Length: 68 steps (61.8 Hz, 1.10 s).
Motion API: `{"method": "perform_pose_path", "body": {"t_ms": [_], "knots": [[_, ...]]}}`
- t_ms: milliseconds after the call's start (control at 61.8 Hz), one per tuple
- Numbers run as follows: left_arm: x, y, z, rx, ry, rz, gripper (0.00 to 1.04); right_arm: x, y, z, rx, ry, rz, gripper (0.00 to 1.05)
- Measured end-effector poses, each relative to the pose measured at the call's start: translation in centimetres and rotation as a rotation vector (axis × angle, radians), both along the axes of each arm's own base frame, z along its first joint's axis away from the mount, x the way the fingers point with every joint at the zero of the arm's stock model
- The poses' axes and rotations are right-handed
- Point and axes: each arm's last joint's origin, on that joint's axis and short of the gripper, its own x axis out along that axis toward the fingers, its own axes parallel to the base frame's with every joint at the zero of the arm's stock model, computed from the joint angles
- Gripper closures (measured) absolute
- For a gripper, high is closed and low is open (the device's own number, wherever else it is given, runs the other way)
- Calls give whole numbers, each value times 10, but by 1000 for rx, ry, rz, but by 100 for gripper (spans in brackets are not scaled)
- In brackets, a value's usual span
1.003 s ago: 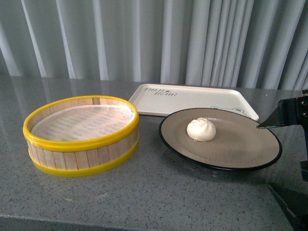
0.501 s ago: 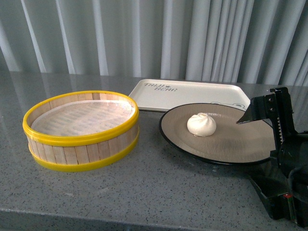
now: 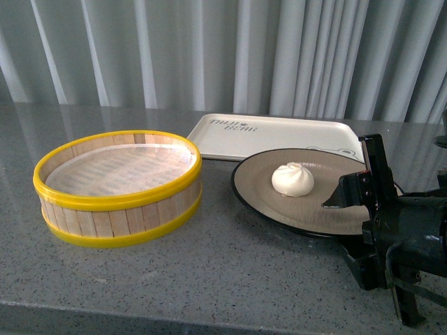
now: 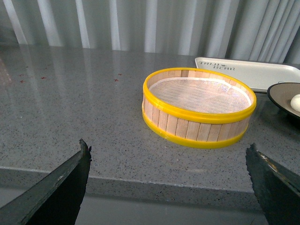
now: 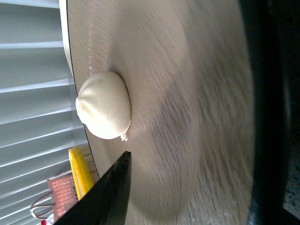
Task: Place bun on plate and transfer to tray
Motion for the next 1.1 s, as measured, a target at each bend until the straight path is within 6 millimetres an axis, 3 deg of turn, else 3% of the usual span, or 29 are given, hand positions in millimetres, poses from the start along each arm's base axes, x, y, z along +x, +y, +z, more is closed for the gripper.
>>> {"method": "perform_pose_path", "body": {"t_ms": [178,259,599,825,1100], "knots": [[0,0,0,0,0,0,7,-1,-1,-1,9,-13,6,95],[0,0,0,0,0,0,7,-3,-2,-1,5,-17,9,102],[0,0,0,0,0,0,7,-17,-18,4,24,-73,22,102],[0,0,0,0,0,0,7,-19,-37,41,84,-196,39,102],[0,0,0,0,0,0,7,14,-73,65,103,-200,-35,102]]}}
